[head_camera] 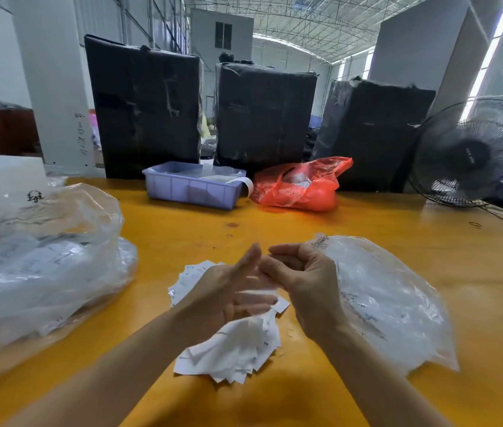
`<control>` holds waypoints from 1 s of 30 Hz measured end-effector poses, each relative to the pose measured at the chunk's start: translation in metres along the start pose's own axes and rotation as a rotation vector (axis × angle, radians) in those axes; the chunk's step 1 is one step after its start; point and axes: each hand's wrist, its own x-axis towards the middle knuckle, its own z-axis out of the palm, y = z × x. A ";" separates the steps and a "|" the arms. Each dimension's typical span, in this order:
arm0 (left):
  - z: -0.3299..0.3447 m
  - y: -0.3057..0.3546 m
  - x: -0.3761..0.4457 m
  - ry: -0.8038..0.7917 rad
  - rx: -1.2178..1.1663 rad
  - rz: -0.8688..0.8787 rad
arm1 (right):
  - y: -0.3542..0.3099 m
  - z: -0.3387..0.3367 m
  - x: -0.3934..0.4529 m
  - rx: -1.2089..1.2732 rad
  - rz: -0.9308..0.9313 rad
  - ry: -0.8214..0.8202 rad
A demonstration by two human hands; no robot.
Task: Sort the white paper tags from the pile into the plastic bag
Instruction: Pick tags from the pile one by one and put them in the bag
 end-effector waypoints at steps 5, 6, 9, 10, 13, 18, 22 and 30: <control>-0.003 -0.003 -0.004 0.060 0.028 0.000 | 0.001 -0.002 0.000 0.077 0.032 -0.024; -0.004 -0.003 -0.003 0.096 0.037 -0.004 | 0.001 -0.003 0.001 0.097 0.041 -0.022; -0.008 -0.001 -0.001 0.166 0.078 0.012 | 0.002 -0.005 0.003 0.138 0.059 -0.008; -0.009 0.000 -0.002 0.177 0.104 0.021 | 0.002 -0.005 0.003 0.145 0.065 -0.006; -0.010 0.002 -0.003 0.204 0.176 0.044 | 0.004 -0.005 0.004 0.137 0.083 -0.017; -0.015 0.003 -0.001 0.242 0.189 0.075 | 0.006 -0.009 0.008 0.113 0.150 -0.043; -0.018 0.001 0.005 0.350 -0.099 0.121 | 0.010 -0.010 0.010 0.101 0.255 -0.120; -0.021 -0.001 0.008 0.427 -0.152 0.245 | 0.026 -0.026 0.016 -0.831 -0.069 -0.106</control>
